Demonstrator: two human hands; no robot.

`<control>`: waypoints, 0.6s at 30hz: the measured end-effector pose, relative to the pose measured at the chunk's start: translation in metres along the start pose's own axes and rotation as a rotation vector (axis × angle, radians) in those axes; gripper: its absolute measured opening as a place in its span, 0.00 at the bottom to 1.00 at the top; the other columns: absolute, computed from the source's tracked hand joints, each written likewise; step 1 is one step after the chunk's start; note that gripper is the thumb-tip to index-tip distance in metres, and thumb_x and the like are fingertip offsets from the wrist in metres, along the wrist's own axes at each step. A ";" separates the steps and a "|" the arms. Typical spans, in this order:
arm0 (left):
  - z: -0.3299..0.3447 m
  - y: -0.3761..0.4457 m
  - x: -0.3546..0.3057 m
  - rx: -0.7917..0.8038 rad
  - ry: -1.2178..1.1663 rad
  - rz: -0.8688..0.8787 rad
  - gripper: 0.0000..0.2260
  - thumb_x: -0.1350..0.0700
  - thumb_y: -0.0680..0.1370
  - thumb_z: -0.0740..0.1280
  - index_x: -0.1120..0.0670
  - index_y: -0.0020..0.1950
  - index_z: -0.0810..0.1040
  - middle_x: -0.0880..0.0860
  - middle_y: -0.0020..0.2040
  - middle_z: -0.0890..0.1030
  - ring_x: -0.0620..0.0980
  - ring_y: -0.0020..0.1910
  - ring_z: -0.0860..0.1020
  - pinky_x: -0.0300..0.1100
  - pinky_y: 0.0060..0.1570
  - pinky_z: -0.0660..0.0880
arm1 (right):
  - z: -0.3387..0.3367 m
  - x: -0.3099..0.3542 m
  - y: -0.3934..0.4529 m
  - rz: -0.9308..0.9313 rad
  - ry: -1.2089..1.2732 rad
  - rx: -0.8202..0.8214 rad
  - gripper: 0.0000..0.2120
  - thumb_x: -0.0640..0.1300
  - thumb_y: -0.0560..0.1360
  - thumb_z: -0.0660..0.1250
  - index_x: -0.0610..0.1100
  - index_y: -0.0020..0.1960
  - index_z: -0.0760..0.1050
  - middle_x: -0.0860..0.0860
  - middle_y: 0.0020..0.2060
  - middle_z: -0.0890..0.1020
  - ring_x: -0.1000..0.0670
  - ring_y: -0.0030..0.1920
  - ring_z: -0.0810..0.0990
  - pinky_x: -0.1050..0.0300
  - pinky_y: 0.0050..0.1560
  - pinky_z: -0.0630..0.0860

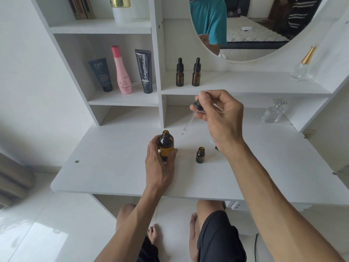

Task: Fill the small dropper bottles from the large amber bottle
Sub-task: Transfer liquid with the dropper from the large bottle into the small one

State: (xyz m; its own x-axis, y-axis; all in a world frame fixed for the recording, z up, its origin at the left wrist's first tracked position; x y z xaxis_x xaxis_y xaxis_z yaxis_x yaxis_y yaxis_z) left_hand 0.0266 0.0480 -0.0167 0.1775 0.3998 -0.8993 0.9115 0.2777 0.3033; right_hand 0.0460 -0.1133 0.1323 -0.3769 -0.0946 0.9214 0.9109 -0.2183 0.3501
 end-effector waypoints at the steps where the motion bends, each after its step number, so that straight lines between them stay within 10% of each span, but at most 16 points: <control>1: 0.000 0.000 0.000 -0.001 -0.001 -0.001 0.22 0.52 0.77 0.71 0.45 0.67 0.66 0.47 0.62 0.76 0.53 0.50 0.80 0.22 0.43 0.69 | 0.006 0.000 0.001 0.001 0.021 0.010 0.05 0.41 0.79 0.70 0.39 0.50 0.80 0.48 0.41 0.84 0.46 0.42 0.88 0.57 0.41 0.82; 18: -0.001 -0.001 -0.003 0.006 -0.030 0.010 0.21 0.52 0.77 0.71 0.45 0.67 0.67 0.45 0.60 0.75 0.51 0.49 0.79 0.24 0.44 0.69 | 0.047 -0.015 0.005 -0.005 -0.032 0.127 0.08 0.41 0.78 0.71 0.35 0.51 0.79 0.44 0.42 0.84 0.45 0.42 0.87 0.59 0.41 0.82</control>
State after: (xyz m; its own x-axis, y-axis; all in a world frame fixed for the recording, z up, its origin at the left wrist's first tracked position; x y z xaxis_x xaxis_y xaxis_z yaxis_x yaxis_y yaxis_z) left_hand 0.0243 0.0477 -0.0140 0.1980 0.3758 -0.9053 0.9117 0.2687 0.3109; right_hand 0.0635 -0.0673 0.1284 -0.3778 -0.0620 0.9238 0.9237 -0.0935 0.3714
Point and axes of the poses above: each hand's wrist, its own y-axis towards the middle knuckle, its own z-axis out of the palm, x = y × z, the point moved 2 cm from there along y, towards the middle knuckle
